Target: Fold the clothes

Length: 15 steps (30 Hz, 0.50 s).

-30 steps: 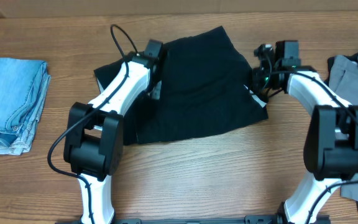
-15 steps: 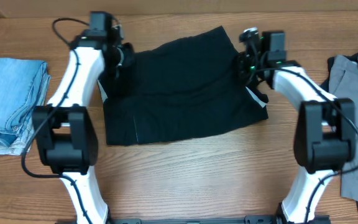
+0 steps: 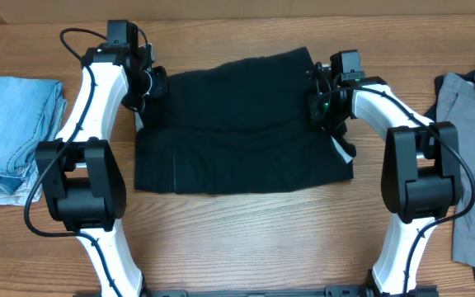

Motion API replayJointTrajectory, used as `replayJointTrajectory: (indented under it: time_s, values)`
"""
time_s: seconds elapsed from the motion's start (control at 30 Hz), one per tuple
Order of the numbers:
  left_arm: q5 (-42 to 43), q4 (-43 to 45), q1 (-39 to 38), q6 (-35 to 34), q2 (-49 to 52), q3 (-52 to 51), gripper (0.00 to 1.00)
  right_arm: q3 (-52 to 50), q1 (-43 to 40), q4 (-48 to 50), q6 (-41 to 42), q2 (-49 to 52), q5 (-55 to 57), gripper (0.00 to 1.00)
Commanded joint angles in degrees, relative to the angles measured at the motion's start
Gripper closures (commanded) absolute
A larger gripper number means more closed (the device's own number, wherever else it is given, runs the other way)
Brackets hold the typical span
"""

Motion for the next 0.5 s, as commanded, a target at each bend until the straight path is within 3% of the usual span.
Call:
replayJointTrajectory:
  time_s: [0.0, 0.2, 0.37, 0.4, 0.43, 0.47]
  values:
    - [-1.92, -0.22, 0.00, 2.01, 0.33, 1.20, 0.96, -2.75, -0.13, -8.59, 8.83, 1.88, 1.81, 0.96]
    - [-1.92, -0.48, 0.00, 2.38, 0.33, 1.68, 0.96, -2.73, 1.60, -18.47, 12.48, -5.66, -0.66, 0.96]
    - [-1.97, -2.71, -0.04, 3.93, 0.20, 5.97, 0.96, -1.62, 1.68, -22.27, 13.46, -17.81, -0.66, 0.94]
    - [-1.95, -4.42, -0.04, 5.20, 0.11, 9.20, 0.95, 0.44, 1.62, -22.27, 13.49, -19.67, -0.66, 0.44]
    - [-1.95, -7.26, -0.04, 9.35, 0.11, 12.90, 0.84, 3.37, 1.31, -22.10, 13.49, -21.64, -0.44, 0.15]
    - [-1.99, -8.98, -0.04, 13.66, 0.11, 15.13, 0.64, 5.11, 1.05, -20.87, 13.44, -22.62, -0.42, 0.13]
